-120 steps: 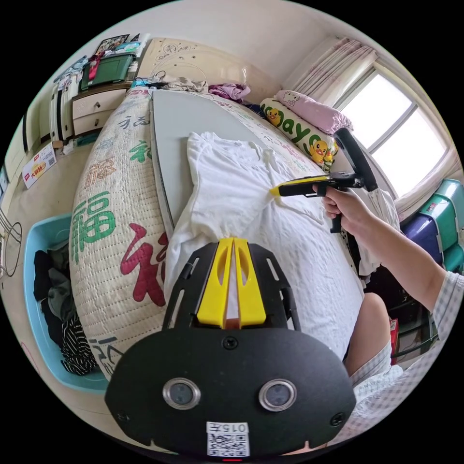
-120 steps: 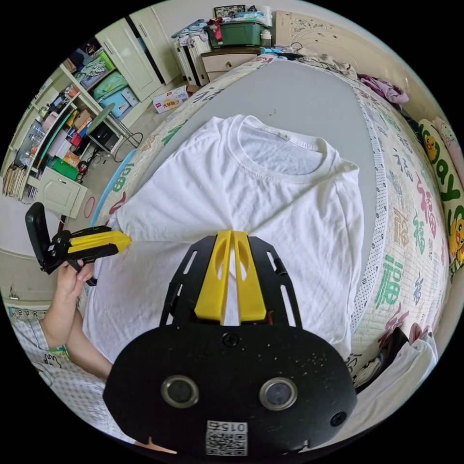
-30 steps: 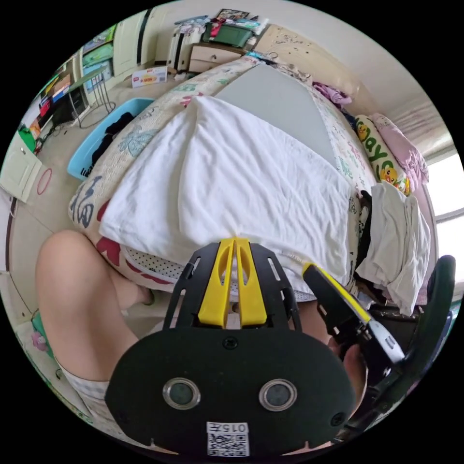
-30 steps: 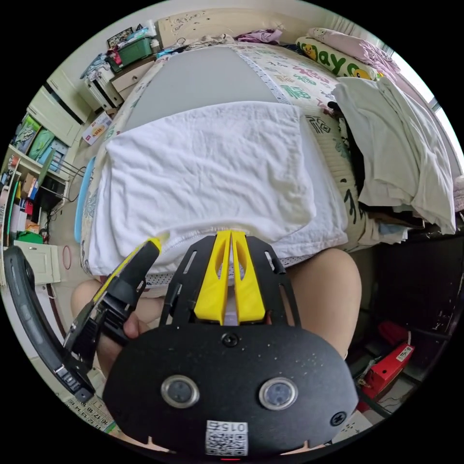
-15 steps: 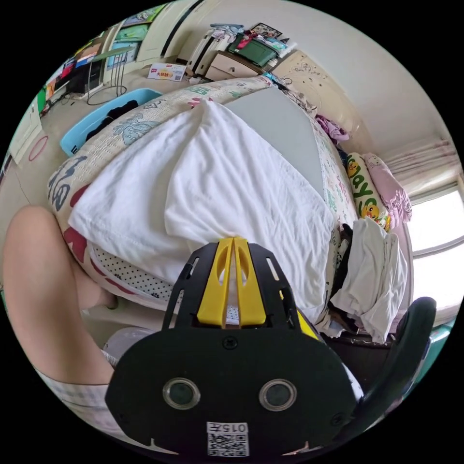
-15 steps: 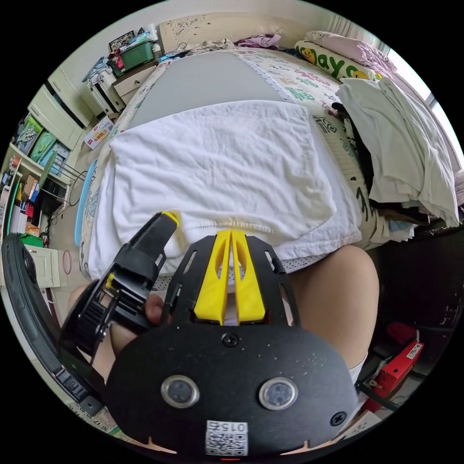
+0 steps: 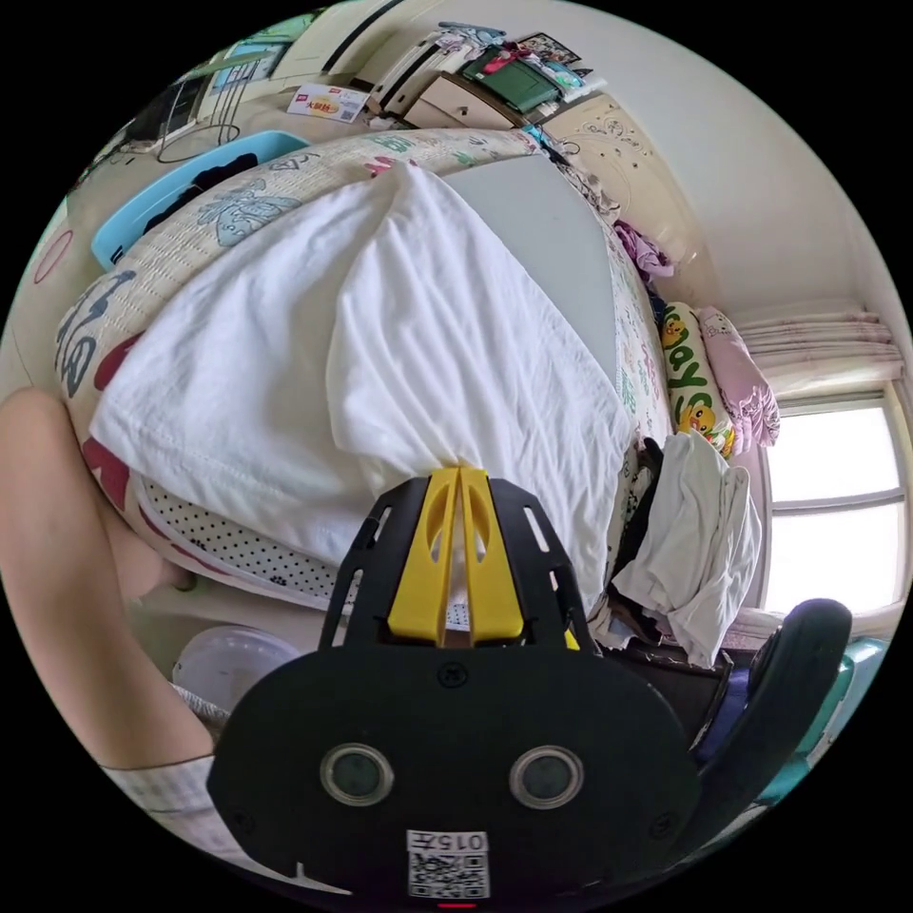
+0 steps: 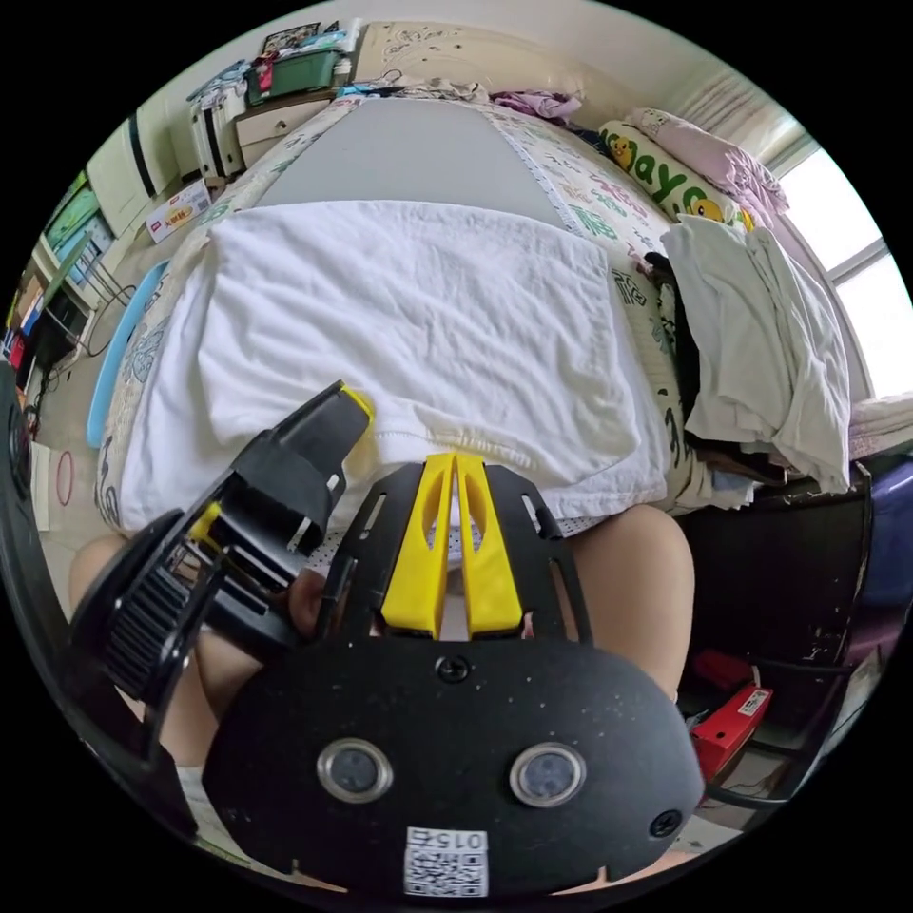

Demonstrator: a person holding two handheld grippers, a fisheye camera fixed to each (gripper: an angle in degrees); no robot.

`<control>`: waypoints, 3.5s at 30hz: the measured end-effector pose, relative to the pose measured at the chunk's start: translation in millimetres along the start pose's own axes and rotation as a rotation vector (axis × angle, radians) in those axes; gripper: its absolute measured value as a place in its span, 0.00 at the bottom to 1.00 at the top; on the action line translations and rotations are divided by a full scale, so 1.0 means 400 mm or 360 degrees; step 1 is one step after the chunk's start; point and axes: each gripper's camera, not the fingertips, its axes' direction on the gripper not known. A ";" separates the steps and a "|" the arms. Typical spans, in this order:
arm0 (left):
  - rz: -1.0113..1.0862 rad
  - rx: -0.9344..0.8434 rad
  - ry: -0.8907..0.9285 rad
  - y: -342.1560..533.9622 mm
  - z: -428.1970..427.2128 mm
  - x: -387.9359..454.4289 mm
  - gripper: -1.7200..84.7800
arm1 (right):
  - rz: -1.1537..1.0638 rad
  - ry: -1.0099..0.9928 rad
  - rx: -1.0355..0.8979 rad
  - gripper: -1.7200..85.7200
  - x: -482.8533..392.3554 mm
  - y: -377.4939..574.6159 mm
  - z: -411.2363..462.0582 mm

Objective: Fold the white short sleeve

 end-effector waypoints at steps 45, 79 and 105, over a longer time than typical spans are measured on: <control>0.0059 -0.0079 0.0135 0.068 0.103 -0.006 0.01 | -0.0118 -0.0083 0.0050 0.02 -0.011 0.081 0.083; 0.0294 -0.0037 0.0033 0.188 0.286 -0.074 0.01 | -0.0131 -0.0175 0.0210 0.01 0.211 0.160 0.048; 0.0882 0.0349 0.0825 -0.274 0.087 -0.566 0.03 | -0.1006 -0.0893 0.0687 0.12 0.296 0.246 -0.184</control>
